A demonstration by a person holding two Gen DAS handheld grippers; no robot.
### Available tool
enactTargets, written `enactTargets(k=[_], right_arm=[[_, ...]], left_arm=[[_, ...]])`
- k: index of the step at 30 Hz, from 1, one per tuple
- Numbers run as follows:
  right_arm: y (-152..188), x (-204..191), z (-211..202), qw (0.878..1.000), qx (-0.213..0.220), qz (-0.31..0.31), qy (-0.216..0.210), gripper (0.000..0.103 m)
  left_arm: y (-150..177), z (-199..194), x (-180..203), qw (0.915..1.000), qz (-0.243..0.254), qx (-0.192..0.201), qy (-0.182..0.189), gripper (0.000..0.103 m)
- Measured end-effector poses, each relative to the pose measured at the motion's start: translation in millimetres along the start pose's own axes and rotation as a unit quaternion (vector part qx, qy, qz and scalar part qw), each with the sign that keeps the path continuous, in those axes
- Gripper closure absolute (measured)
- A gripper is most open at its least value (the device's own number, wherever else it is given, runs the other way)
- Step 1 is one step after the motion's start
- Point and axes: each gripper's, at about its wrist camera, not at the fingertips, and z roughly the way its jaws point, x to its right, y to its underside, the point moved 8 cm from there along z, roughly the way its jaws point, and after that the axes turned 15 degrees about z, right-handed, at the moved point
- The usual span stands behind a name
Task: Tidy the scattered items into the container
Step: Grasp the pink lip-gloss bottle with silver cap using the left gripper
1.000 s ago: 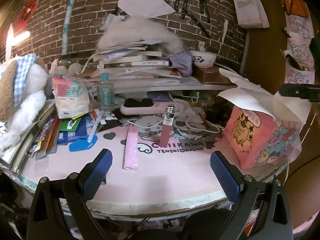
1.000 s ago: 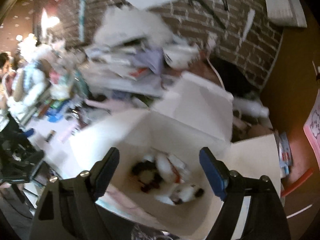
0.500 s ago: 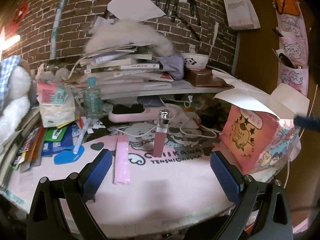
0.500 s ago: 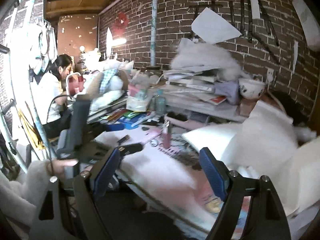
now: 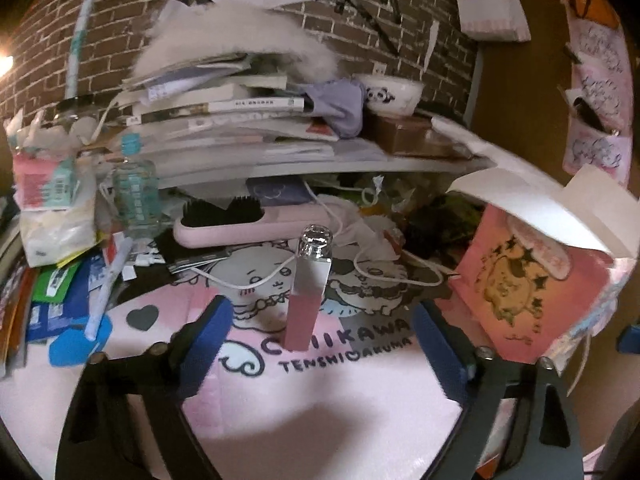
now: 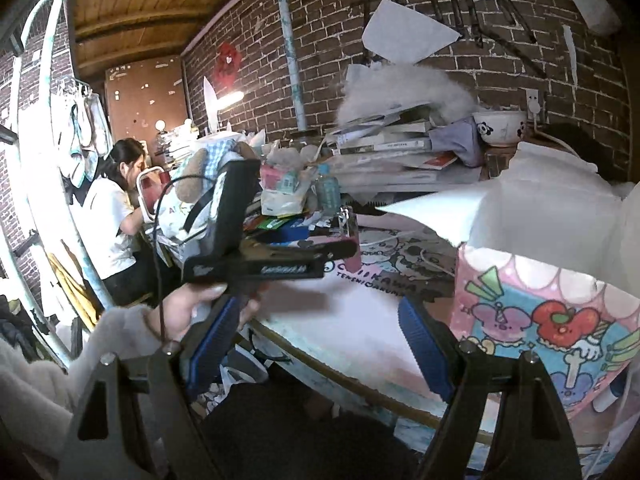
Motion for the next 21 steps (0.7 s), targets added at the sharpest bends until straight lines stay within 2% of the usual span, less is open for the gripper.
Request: enactTargets(k=[3, 5, 7, 11, 15, 19, 21], right_arm=[[2, 5, 2, 1.0, -0.002, 0.005, -0.005, 0.023], [2, 7, 2, 1.0, -0.002, 0.008, -0.009, 0.023], [2, 10, 2, 1.0, -0.002, 0.009, -0.01, 0.023], [3, 16, 3, 1.0, -0.004, 0.014, -0.012, 0.023], [3, 19, 3, 1.0, -0.004, 0.02, -0.014, 0.023], [3, 20, 5, 1.0, -0.007, 0.023, -0.015, 0.023], [4, 20, 5, 1.0, -0.008, 0.024, -0.016, 0.023]], left_arm=[[1, 15, 0, 0.9997, 0.004, -0.026, -0.003, 0.032], [4, 24, -1, 0.9992, -0.003, -0.04, 0.001, 0.053], [7, 30, -3, 0.9986, -0.01, -0.052, 0.007, 0.06], [11, 37, -3, 0.9979, -0.013, -0.063, 0.007, 0.07], [12, 38, -3, 0.9979, -0.012, -0.063, 0.003, 0.073], [12, 36, -5, 0.9979, -0.014, -0.063, -0.002, 0.085], [12, 35, -5, 0.9979, -0.013, -0.064, 0.0, 0.087]])
